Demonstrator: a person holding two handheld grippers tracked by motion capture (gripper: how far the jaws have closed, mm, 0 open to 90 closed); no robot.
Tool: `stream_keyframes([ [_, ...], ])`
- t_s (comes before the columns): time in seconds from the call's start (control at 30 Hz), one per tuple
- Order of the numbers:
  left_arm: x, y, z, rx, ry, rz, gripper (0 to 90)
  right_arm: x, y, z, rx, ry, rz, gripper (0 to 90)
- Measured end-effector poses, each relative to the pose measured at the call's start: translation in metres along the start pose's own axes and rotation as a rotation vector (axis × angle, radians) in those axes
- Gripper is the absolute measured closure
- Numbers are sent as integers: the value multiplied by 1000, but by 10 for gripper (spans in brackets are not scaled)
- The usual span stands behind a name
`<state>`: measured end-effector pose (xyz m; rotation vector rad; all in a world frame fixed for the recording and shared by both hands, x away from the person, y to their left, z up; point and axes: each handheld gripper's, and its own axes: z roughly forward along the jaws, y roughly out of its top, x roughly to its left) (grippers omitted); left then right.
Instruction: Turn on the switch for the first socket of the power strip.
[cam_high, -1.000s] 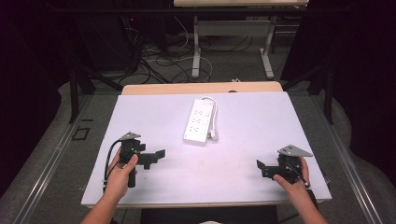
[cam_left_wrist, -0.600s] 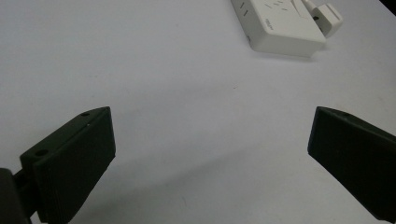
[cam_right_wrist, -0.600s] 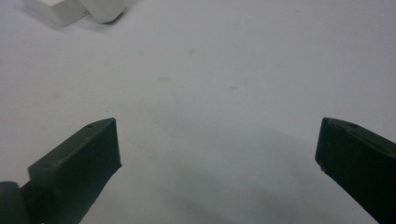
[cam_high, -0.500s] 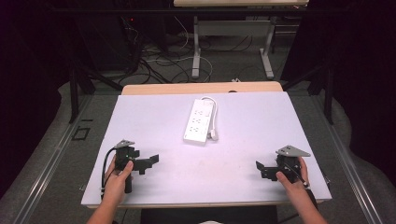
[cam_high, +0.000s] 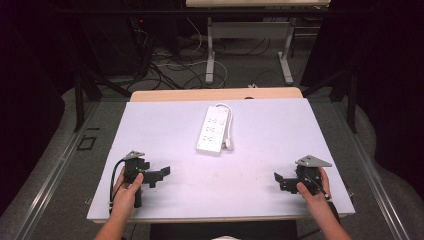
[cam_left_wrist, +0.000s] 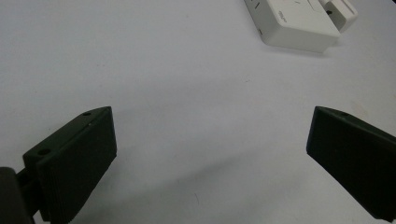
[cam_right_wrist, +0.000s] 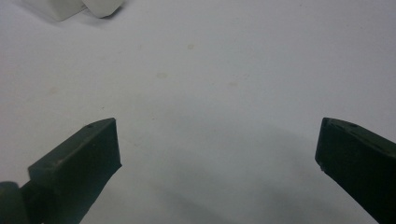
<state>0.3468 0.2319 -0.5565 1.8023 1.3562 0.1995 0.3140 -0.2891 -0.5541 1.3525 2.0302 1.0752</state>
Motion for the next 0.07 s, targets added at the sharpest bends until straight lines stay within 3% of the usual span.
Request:
stream_keyframes([
  [0.07,1,0,-1,-5,3,-3,17,0,0,1,4,-2,-4,0],
])
